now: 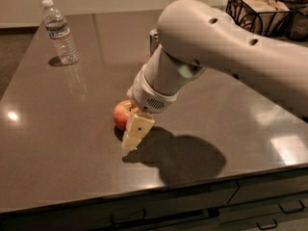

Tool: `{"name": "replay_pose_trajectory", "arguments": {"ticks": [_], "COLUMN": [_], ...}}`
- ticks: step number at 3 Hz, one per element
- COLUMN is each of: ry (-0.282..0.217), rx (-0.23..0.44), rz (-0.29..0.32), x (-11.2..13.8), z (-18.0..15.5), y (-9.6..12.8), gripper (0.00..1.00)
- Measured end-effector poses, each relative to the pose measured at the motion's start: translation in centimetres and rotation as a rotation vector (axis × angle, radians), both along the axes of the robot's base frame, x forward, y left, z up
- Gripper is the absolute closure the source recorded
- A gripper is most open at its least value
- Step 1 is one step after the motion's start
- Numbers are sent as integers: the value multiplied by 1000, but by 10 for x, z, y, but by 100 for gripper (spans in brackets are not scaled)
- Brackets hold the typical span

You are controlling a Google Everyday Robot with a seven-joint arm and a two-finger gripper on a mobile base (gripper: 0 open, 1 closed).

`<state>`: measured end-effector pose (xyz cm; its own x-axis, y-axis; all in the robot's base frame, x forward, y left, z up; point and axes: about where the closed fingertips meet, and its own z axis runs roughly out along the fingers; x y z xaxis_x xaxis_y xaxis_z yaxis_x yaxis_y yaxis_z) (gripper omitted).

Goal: Move apple near redbull can

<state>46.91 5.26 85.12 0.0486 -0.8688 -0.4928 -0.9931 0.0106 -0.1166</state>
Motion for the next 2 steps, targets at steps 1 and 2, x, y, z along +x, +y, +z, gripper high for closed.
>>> {"name": "replay_pose_trajectory", "arguments": {"ticks": [1, 2], "ry": [-11, -11], "rx": [0, 3], "rz": [-5, -29], "x": [5, 11], "z": [1, 16], "y": [-6, -11], "gripper": [41, 65]}}
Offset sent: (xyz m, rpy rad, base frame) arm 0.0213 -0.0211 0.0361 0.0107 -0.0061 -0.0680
